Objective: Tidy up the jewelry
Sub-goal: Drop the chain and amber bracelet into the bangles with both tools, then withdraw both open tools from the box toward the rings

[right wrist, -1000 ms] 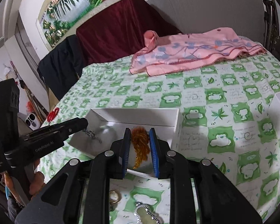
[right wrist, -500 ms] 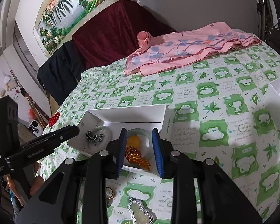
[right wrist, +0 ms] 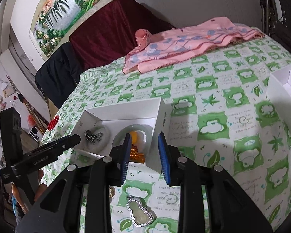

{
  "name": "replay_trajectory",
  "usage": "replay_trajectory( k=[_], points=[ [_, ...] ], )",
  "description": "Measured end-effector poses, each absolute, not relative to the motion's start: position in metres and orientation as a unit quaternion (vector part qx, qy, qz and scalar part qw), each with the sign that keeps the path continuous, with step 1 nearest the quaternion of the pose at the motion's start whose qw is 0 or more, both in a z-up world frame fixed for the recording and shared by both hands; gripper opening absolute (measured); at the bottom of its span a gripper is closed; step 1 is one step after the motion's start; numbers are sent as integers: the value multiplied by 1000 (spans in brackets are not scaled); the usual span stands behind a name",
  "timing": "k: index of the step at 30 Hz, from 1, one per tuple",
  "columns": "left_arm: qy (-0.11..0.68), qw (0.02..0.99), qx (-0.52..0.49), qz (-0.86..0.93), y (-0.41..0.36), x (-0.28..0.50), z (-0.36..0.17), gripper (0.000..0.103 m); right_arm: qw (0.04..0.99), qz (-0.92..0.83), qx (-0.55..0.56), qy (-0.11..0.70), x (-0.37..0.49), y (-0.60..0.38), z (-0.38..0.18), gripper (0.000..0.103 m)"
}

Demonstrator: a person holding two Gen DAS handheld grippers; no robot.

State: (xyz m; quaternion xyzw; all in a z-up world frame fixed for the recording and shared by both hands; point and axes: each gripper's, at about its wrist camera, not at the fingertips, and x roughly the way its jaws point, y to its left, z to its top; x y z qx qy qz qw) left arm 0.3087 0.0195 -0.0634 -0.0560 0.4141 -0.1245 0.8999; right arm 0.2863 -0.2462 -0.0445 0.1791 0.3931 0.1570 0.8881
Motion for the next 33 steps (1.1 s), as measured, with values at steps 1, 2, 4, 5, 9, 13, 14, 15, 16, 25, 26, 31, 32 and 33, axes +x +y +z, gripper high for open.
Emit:
replay_trajectory(
  k=[1,2,4,5,9,13,14,15,16,25,26,31,32,33],
  points=[
    [413,900,-55,-127,18,308,-64,46,886,160,182,395,287,-246,-46,27],
    [413,900,-55,-131,16,307,-63,46,885,161,182,396,287,-245,-47,27],
    [412,899,-55,-137,14,306,-64,47,885,162,181,396,289,-244,-47,29],
    [412,899,-55,-139,13,305,-64,49,886,162,180,396,289,-244,-48,29],
    [409,900,-53,-140,9,303,-63,52,887,163,184,392,293,-244,-48,30],
    [408,900,-55,-144,7,301,-63,57,891,161,176,386,296,-243,-46,30],
    [407,900,-54,-144,7,301,-63,57,892,160,173,385,296,-242,-46,30],
    [406,901,-55,-145,7,300,-62,57,894,159,170,383,296,-242,-46,30],
    [405,901,-58,-146,8,299,-62,57,897,156,165,380,295,-241,-45,30],
    [398,907,-70,-121,23,279,-61,59,912,123,149,362,281,-247,-40,33],
    [399,907,-71,-116,25,275,-63,59,913,122,148,360,278,-247,-39,35],
    [410,902,-69,-112,30,259,-69,59,918,118,141,350,256,-245,-37,45],
    [412,902,-65,-113,28,255,-70,59,919,120,136,350,250,-242,-37,46],
    [413,902,-60,-115,27,251,-71,59,919,123,133,350,245,-240,-37,47]
  ],
)
